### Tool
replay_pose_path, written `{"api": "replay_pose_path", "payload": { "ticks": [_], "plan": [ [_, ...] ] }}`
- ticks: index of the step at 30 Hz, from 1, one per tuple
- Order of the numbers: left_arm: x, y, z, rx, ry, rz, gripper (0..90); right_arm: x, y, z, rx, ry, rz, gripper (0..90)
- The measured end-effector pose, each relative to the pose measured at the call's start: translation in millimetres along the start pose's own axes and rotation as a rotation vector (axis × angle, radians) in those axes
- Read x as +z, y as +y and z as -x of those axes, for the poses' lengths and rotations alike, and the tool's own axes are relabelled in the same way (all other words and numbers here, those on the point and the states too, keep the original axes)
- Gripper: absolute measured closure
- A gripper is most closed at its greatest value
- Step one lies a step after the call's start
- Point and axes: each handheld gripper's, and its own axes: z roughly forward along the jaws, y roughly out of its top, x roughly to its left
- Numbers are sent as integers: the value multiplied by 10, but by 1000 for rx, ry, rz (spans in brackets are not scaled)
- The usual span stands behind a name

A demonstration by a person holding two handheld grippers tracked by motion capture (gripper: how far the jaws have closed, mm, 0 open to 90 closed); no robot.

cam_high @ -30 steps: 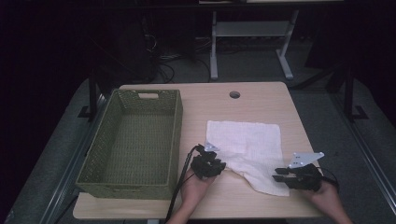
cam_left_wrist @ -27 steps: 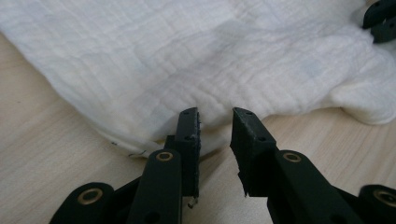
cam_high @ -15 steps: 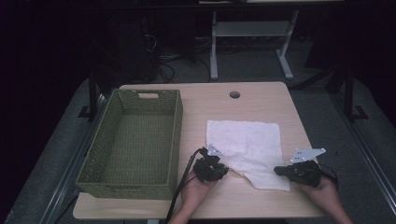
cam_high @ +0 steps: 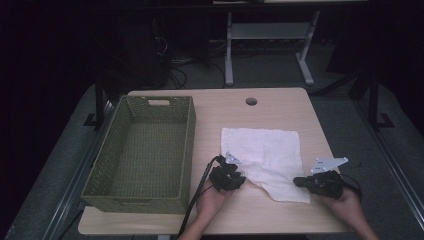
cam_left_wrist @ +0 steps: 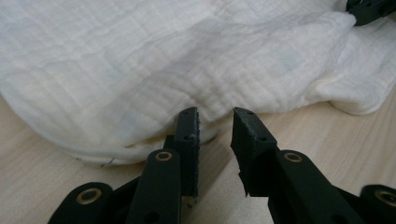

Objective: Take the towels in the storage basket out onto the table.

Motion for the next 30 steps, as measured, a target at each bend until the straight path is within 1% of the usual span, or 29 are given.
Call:
{"api": "replay_pose_path", "payload": {
  "ticks": [1,2,3,4,5,6,7,9,10,11,12,13,14,15,16,17,18,20,21,22,23,24,25,26,27,28,29,30],
  "plan": [
    [1,3,8,15,8,-3,716,0,1,-1,2,0,0,855],
    [7,8,25,31,32,-6,749,1,-1,-4,-3,-4,2,855],
    [7,8,25,31,32,-6,765,1,-1,-4,-3,-4,2,855],
    [13,5,34,33,41,1,786,3,-5,-8,-3,-5,6,855],
    [12,5,39,48,54,-4,815,2,-15,-7,-2,-7,12,859],
    [14,2,42,91,91,-1,855,4,-20,-5,-3,-10,19,866],
    [16,2,39,97,95,0,899,4,-23,-7,0,-12,20,874],
    [19,3,34,95,92,2,900,5,-23,-5,-2,-14,21,881],
    [20,9,54,103,102,-5,900,4,-15,8,19,-12,16,890],
    [20,9,54,103,102,-5,900,4,-15,8,19,-12,16,890],
    [4,18,62,105,92,-23,900,-7,-16,22,39,-29,27,893],
    [4,18,62,105,92,-23,900,-24,-17,33,46,-30,40,894],
    [-17,15,59,103,82,-23,900,-24,-17,33,46,-30,40,894],
    [-34,13,56,96,76,-18,900,-48,-16,44,54,-36,50,894],
    [-110,21,44,71,63,7,900,-98,-6,81,55,-47,54,894],
    [-110,21,44,71,63,7,900,-122,-1,100,63,-57,56,894],
    [-149,33,35,68,58,15,900,-122,-1,100,63,-57,56,894],
    [-232,61,29,58,60,33,900,-177,1,174,81,-72,69,893],
    [-232,62,34,51,35,32,900,-186,-2,192,91,-78,68,892],
    [-232,62,34,51,35,32,900,-188,-7,208,100,-84,63,888],
    [-195,64,56,61,-26,25,900,-182,-12,225,100,-84,64,880],
    [-175,65,66,70,-51,15,900,-177,-18,227,94,-78,72,854],
    [-175,65,66,70,-51,15,900,-177,-18,209,95,-70,83,778],
    [-119,69,94,72,-80,16,900,-179,-15,189,80,-63,92,707],
    [-119,69,94,72,-80,16,900,-179,-15,189,80,-63,92,707],
    [-75,84,109,91,-86,7,900,-162,5,105,28,-42,108,670],
    [-75,84,109,91,-86,7,883,-162,5,105,28,-42,108,670],
    [-30,103,119,91,-83,1,863,-122,30,16,-23,-19,101,648]
  ]
}}
